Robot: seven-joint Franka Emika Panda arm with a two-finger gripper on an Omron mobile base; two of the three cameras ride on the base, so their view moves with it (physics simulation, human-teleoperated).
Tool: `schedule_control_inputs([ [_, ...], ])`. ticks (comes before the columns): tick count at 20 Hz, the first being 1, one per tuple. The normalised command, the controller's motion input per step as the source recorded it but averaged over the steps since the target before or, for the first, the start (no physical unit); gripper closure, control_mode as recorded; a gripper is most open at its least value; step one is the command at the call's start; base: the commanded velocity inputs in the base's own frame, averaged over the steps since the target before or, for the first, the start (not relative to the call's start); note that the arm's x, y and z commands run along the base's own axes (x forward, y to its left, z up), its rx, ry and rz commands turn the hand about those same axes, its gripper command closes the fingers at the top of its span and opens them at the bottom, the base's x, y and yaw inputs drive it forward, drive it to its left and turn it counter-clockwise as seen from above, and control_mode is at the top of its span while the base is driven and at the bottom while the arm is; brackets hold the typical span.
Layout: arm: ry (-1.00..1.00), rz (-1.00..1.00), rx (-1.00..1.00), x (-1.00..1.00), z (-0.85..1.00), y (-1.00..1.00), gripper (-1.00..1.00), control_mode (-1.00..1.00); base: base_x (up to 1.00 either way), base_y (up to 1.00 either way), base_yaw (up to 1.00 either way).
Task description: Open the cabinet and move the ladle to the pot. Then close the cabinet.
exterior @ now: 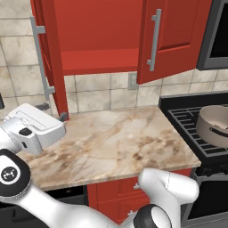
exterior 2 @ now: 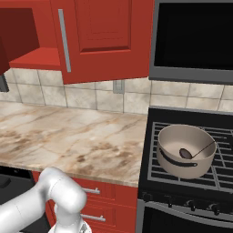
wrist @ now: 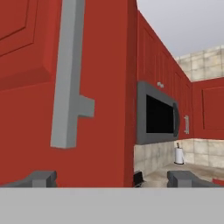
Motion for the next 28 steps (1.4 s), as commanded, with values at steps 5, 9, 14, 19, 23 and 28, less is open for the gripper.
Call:
schedule_control_inputs([
  [5,0.00,0.00,0.00,0.01,0.00,-0.04,-1.00,-1.00,0.00,0.00,0.00],
  [9,-0.02,0.00,0.00,-0.03,0.00,-0.24,-1.00,-1.00,0.00,0.00,0.00],
  [14,0.00,0.00,0.00,-0.01,0.00,-0.34,-1.00,-1.00,0.00,0.00,0.00],
  [19,0.00,0.00,0.00,0.00,0.00,-0.42,-1.00,-1.00,0.00,0.00,0.00],
  [23,0.00,0.00,0.00,0.00,0.00,-0.35,-1.00,-1.00,0.00,0.00,0.00],
  [28,0.00,0.00,0.00,0.00,0.00,-0.44,-1.00,-1.00,0.00,0.00,0.00],
])
